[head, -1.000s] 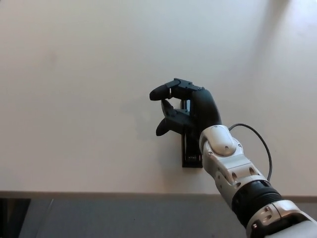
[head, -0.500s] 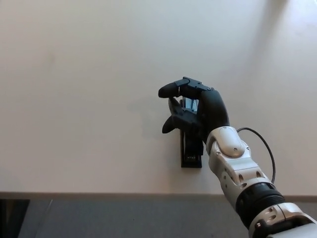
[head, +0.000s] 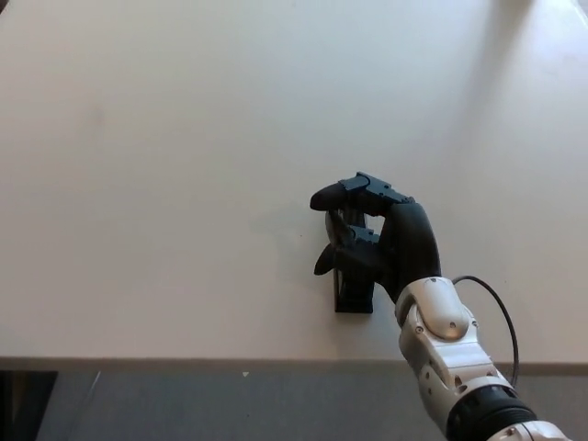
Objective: The robot uses its right hand to press on the stapler that is in the middle of the desk
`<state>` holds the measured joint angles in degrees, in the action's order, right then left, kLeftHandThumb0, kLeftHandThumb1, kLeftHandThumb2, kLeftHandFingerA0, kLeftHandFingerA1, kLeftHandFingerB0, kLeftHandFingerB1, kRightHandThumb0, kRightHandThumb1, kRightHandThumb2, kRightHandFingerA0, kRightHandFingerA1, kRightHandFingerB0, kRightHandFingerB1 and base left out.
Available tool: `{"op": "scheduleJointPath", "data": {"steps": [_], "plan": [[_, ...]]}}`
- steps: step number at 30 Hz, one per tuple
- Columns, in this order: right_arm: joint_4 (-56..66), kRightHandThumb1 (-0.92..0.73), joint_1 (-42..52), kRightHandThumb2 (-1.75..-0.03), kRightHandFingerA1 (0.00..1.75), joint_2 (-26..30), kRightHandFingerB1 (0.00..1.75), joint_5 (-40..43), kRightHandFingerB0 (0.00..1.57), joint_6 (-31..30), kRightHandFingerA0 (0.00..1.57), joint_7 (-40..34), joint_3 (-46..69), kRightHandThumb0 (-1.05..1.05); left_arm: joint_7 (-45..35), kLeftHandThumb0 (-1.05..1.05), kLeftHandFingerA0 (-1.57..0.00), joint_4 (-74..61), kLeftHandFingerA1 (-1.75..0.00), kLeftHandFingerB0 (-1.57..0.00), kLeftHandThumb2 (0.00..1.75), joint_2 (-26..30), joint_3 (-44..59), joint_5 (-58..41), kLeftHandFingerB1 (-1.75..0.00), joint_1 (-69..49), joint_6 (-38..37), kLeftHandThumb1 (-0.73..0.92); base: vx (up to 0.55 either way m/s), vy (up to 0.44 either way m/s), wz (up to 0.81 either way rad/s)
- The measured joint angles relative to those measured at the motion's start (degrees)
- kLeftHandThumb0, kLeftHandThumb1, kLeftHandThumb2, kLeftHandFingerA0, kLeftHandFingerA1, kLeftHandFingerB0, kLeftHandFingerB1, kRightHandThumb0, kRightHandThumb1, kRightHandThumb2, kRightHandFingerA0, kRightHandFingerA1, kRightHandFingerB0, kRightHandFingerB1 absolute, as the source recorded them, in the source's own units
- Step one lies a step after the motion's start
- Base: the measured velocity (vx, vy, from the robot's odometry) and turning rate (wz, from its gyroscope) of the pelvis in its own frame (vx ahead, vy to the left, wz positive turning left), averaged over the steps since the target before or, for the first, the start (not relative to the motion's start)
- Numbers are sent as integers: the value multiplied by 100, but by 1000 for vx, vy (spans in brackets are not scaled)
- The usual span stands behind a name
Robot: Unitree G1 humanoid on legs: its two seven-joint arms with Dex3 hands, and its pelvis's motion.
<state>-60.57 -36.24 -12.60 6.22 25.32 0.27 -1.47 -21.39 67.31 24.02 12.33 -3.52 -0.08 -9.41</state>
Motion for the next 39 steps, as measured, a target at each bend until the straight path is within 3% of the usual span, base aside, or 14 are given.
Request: {"op": "scheduleJointPath", "data": {"steps": [7, 8, 20, 22, 23, 24, 28, 29, 39], "plan": [[112, -70, 352, -84, 130, -24, 117, -16, 81, 463, 118, 26, -99, -7, 0, -49, -5, 6, -32, -2, 94, -75, -22, 0, -25, -476, 0, 92, 0, 0, 0], [124, -78, 397, -73, 132, -29, 118, -16, 78, 508, 112, 27, -107, -15, 0, -42, 0, 7, -12, 0, 99, -85, -25, 0, -14, -522, 0, 92, 0, 0, 0], [72, -80, 815, -68, 127, -89, 124, -86, 74, 1150, 116, -37, -344, -14, -39, -46, 0, 16, -20, 0, 97, -139, -155, 9, -19, -1010, -328, 92, 0, 0, 0], [56, -82, 870, -64, 136, -97, 116, -108, 71, 1235, 112, -60, -376, -18, -55, -36, 0, 15, -24, 0, 97, -139, -164, 9, -23, -1045, -403, 92, 0, 0, 0], [49, -82, 884, -64, 136, -99, 118, -117, 72, 1263, 113, -70, -388, -18, -58, -45, 0, 12, -26, 0, 100, -139, -170, 10, -23, -1060, -431, 92, 0, 0, 0], [37, -83, 905, -65, 142, -102, 123, -129, 71, 1305, 110, -86, -406, -15, -59, -42, 0, 13, -18, 0, 97, -139, -177, 10, -17, -1075, -471, 92, 0, 0, 0], [-2, -83, 938, -66, 141, -107, 122, -148, 71, 1411, 110, -135, -440, -15, -66, -42, 0, 18, -17, 0, 97, -139, -192, 10, -16, -1092, -565, 92, 0, 0, 0], [-10, -78, 938, -71, 132, -108, 118, -151, 75, 1434, 116, -149, -446, -15, -67, -44, 0, 18, -27, 0, 103, -139, -195, 10, -26, -1088, -584, 92, 0, 0, 0], [-66, -78, 826, -71, 132, -105, 118, -150, 75, 1465, 116, -179, -437, -15, -67, -44, 0, -23, -27, 0, 103, -139, -196, 9, -26, -722, -662, 92, 0, 0, 0]]}}
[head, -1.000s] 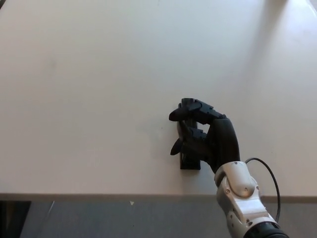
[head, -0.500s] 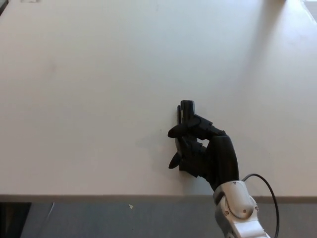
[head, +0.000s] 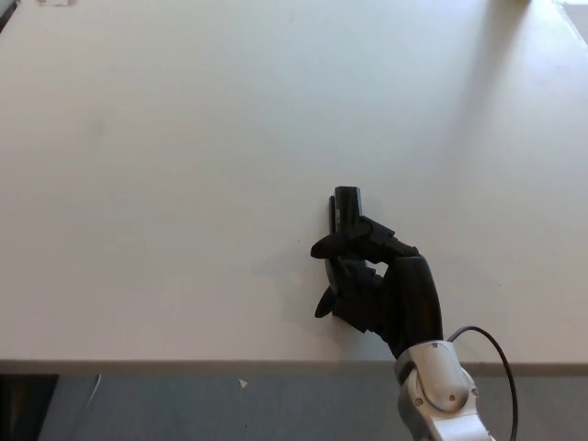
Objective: The robot uses its right hand to press on the stapler that is in the middle of the desk
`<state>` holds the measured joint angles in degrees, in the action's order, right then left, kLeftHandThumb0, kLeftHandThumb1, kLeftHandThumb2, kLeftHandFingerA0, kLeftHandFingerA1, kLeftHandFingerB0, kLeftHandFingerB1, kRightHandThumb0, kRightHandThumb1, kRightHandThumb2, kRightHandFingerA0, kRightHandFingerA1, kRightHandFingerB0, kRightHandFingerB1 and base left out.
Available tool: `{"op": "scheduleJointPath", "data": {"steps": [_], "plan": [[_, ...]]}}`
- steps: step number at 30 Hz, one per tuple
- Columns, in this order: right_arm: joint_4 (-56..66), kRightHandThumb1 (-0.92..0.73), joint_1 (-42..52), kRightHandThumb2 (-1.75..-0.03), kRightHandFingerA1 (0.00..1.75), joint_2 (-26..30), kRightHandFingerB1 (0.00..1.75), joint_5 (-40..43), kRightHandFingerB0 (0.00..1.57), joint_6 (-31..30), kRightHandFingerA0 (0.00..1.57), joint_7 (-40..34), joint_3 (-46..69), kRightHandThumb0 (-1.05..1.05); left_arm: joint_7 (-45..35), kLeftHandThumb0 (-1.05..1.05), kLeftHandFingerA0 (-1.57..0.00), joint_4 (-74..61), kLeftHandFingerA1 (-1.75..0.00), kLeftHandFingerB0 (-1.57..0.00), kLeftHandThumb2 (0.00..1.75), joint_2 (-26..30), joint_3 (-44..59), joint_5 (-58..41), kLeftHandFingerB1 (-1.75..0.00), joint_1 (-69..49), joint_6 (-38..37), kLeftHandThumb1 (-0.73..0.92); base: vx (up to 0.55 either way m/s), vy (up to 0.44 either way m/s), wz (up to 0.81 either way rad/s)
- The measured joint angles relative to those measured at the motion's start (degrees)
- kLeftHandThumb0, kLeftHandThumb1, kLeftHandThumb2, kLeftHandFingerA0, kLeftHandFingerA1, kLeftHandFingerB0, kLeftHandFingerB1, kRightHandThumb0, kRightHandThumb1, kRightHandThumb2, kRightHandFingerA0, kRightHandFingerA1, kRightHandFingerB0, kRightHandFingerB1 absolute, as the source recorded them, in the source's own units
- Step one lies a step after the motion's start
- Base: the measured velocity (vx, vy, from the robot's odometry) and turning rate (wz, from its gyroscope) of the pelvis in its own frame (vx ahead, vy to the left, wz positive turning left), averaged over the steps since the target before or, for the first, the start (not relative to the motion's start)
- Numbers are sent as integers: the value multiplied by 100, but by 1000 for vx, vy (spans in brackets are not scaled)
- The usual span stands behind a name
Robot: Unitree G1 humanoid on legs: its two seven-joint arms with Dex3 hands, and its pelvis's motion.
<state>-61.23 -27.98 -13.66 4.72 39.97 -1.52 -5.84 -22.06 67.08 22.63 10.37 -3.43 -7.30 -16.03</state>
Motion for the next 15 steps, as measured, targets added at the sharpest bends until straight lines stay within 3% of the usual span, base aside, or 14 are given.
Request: {"op": "scheduleJointPath", "data": {"steps": [15], "plan": [[-301, -78, -398, -71, 132, 64, 118, 3, 75, -24, 116, 3, 132, -15, 1, -44, 0, -84, -27, 0, 103, 1, 2, -2, -26, 1086, 1, 92, 0, 0, 0]]}}
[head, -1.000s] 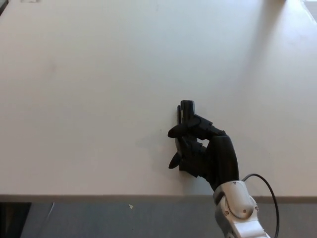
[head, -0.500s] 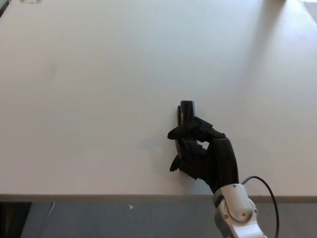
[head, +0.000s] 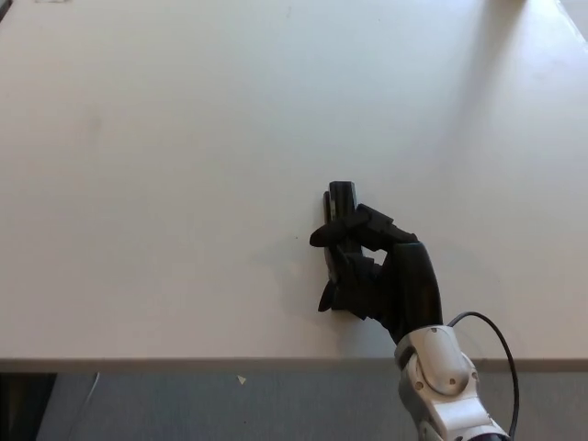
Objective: The robot uses its right hand to press on the stapler that is in the middle of the desk
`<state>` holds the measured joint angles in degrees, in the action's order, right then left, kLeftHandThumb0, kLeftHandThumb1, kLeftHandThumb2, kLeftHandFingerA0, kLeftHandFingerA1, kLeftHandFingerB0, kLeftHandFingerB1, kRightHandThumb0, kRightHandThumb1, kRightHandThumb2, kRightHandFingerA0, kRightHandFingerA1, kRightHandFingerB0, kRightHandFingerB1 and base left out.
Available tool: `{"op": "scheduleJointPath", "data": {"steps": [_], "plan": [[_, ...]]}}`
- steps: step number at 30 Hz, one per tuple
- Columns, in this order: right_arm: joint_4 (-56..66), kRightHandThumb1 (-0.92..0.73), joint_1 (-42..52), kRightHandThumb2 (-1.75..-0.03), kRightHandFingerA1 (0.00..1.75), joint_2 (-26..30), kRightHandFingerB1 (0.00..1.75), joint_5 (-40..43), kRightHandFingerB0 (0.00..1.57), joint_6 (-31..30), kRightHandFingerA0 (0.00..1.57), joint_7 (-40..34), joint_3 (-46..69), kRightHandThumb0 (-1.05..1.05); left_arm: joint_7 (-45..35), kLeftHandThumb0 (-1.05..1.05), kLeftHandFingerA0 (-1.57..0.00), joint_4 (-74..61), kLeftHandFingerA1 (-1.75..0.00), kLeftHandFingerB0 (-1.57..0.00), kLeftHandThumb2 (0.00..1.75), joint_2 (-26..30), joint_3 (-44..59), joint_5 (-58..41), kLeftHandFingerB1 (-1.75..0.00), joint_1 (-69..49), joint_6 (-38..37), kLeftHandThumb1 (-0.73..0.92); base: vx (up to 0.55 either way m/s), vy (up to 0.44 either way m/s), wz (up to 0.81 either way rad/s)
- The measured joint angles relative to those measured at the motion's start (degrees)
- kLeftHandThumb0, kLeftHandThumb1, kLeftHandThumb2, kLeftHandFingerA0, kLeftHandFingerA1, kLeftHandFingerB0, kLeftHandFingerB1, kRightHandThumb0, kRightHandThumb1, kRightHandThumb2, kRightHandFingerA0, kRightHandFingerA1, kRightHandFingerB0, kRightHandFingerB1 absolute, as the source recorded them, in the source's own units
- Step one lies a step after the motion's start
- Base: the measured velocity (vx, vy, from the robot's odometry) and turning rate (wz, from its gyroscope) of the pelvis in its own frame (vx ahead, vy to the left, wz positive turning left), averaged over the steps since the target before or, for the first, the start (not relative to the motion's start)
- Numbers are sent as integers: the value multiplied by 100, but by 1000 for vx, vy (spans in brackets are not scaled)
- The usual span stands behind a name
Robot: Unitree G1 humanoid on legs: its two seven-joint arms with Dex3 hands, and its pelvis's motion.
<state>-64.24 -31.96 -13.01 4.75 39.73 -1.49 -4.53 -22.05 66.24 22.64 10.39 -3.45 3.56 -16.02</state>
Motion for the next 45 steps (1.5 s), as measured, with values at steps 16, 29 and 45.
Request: {"op": "scheduleJointPath", "data": {"steps": [16, 29, 45], "plan": [[-412, -78, -777, -71, 132, 61, 118, 2, 75, -544, 116, -3, 220, -15, 1, -44, 0, 7, -27, 0, 103, 2, 18, -2, -26, 737, 1, 92, 0, 0, 0], [-652, -78, -1204, -71, 132, 70, 118, 2, 75, -1082, 116, -11, 399, -15, 1, -44, 0, 64, -27, 0, 103, 8, 38, -1, -26, 1032, 7, 92, 0, 0, 0], [-769, -78, -1446, -71, 132, 71, 118, -4, 75, -1534, 116, -32, 535, -15, 1, -44, 0, 237, -27, 0, 103, 27, 86, -1, -26, 1143, 8, 92, 0, 0, 0]]}}
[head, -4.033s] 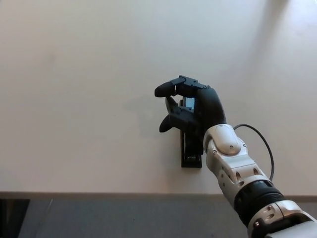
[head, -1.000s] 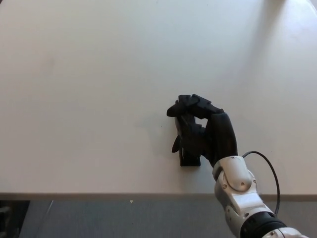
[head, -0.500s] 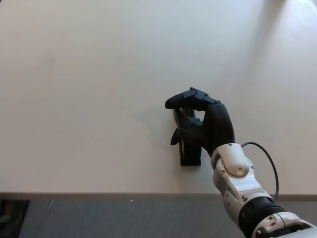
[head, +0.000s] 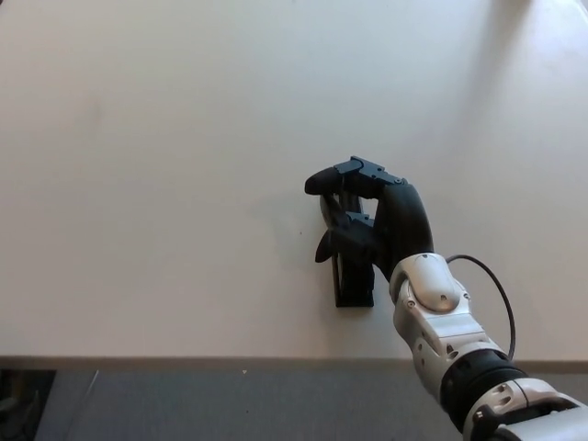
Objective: The robot uses its right hand to press on the stapler that is in the middle of the desk
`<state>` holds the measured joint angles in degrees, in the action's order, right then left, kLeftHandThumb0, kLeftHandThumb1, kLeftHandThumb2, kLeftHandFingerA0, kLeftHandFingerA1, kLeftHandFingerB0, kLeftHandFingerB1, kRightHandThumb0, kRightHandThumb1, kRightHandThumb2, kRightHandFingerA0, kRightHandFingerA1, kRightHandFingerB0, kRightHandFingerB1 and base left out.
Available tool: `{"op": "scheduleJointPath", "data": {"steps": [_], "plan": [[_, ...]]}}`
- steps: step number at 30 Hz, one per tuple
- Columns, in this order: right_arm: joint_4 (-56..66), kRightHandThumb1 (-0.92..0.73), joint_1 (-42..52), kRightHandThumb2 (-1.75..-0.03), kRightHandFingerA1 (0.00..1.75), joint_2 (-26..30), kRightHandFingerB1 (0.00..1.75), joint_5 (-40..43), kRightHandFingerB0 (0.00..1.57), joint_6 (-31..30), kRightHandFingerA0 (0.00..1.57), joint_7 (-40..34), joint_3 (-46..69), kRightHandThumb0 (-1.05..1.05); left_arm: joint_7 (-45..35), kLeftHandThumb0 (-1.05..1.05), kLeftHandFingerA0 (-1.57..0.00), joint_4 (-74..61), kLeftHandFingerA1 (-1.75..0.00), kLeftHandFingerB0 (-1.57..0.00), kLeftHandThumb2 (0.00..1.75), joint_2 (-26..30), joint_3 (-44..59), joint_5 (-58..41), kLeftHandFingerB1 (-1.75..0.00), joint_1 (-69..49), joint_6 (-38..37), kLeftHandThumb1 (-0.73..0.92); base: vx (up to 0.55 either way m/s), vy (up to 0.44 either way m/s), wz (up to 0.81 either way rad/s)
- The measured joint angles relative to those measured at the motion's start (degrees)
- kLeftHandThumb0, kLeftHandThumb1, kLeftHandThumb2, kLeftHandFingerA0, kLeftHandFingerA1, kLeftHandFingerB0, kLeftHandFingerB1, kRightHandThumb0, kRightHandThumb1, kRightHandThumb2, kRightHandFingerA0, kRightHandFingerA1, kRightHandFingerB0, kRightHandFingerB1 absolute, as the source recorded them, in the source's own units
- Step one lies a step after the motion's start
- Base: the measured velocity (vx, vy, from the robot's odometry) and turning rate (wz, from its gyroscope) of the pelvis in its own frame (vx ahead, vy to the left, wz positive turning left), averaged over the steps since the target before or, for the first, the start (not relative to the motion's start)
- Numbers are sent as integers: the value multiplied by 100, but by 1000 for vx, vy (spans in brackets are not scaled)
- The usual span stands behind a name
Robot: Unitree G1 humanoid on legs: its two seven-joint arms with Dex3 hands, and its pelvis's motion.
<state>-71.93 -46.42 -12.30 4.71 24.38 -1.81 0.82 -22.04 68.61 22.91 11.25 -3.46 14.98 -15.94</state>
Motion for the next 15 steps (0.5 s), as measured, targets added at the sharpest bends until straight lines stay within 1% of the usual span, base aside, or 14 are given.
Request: {"op": "scheduleJointPath", "data": {"steps": [15], "plan": [[-62, -78, -232, -71, 132, 3, 118, -2, 75, -335, 116, -16, 130, -15, 0, -44, 0, 120, -27, 0, 103, 3, 48, 7, -26, 129, 49, 92, 0, 0, 0]]}}
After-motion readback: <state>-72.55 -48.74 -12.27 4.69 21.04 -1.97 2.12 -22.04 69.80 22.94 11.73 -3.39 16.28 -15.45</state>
